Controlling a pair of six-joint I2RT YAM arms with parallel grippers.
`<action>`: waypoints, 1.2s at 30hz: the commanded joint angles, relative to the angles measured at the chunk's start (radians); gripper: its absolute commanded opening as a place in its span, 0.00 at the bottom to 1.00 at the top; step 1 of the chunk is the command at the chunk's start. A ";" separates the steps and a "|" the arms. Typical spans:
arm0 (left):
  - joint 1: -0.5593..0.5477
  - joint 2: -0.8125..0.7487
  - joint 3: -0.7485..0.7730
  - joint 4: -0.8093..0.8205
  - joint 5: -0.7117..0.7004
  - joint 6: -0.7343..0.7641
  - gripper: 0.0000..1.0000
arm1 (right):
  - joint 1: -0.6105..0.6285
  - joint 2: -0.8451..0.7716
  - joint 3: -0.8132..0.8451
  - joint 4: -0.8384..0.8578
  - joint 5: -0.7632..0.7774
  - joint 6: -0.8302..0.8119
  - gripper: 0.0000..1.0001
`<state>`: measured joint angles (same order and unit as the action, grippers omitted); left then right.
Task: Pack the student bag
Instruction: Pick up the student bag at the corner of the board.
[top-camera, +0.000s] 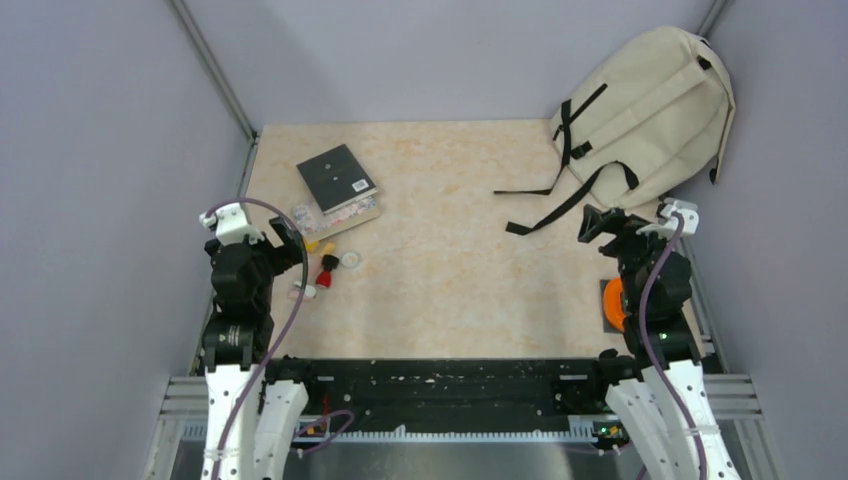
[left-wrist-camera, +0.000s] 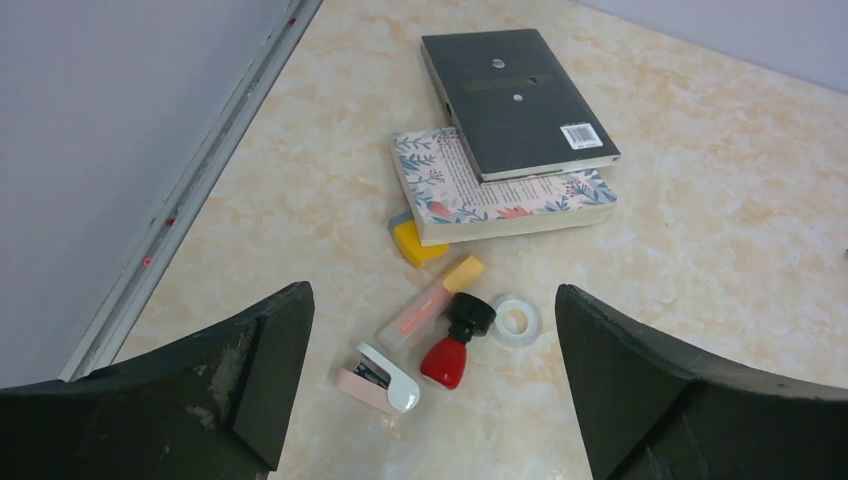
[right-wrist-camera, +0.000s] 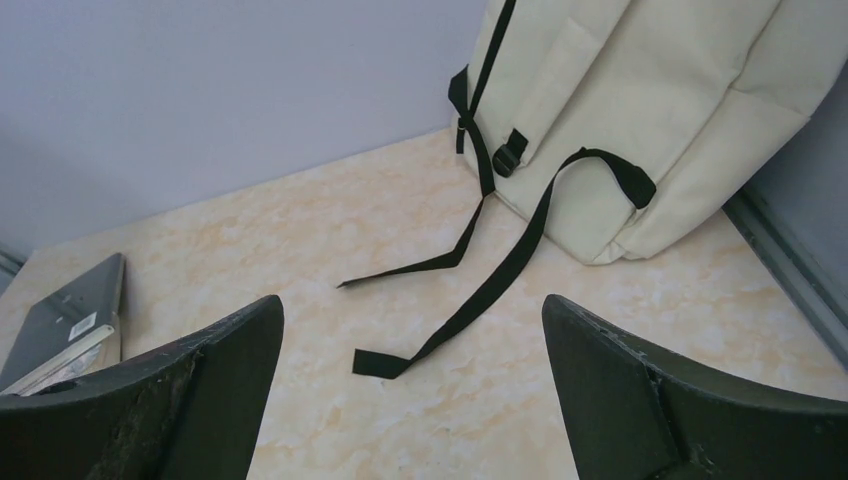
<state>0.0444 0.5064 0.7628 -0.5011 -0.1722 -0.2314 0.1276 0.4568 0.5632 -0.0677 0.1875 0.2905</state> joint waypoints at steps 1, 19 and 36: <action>0.005 0.032 0.019 0.019 0.016 0.005 0.96 | -0.006 0.005 0.023 0.003 0.029 -0.019 0.99; 0.006 0.140 0.038 -0.040 0.003 -0.031 0.98 | -0.006 0.260 0.065 -0.023 0.015 -0.010 0.99; 0.006 0.124 0.017 -0.025 0.085 -0.032 0.97 | -0.317 0.722 0.371 0.265 0.029 0.089 0.99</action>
<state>0.0456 0.6415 0.7650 -0.5533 -0.1246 -0.2596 -0.1127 1.1236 0.8215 0.0254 0.2550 0.3386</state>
